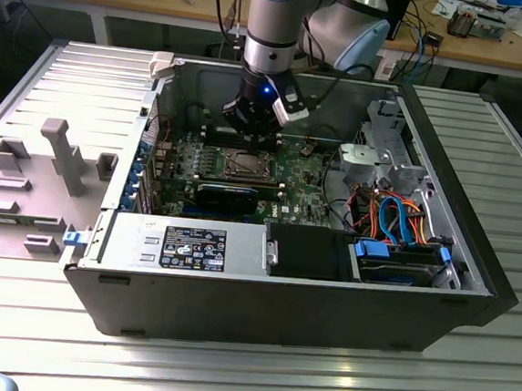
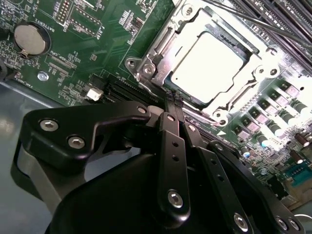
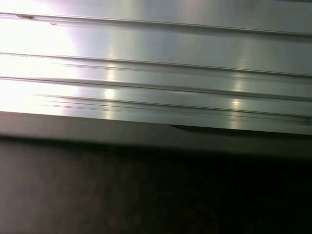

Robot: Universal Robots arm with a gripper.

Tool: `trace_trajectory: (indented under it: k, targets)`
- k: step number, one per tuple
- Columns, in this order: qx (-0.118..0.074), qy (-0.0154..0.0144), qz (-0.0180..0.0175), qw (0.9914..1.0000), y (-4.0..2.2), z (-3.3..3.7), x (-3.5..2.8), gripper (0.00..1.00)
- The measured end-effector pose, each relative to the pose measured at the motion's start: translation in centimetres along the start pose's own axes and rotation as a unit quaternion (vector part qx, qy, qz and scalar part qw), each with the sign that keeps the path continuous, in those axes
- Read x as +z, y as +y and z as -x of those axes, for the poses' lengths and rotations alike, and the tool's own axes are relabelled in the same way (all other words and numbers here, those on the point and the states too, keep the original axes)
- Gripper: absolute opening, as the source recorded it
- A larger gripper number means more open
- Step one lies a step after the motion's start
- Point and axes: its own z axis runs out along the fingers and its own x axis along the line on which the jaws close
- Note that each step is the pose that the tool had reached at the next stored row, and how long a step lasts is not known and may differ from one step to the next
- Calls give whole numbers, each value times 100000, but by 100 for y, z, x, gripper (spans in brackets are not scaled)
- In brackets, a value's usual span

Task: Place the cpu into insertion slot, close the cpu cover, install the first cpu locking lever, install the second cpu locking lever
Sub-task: 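Install the first cpu locking lever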

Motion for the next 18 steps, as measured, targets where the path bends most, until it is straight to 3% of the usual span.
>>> trace_trajectory:
  k: [5, 12, 14, 15, 18]
  targets:
    - [5, 9, 2, 100000, -4, 47, 10, 11]
    - [-12, -9, 70, 100000, 12, 51, 11, 11]
    - [-4, -74, 97, 100000, 14, 52, -15, 11]
    - [-3, -41, 63, 100000, 13, 50, -57, 11]
    - [-3, -56, 66, 100000, 1, 48, -79, 11]
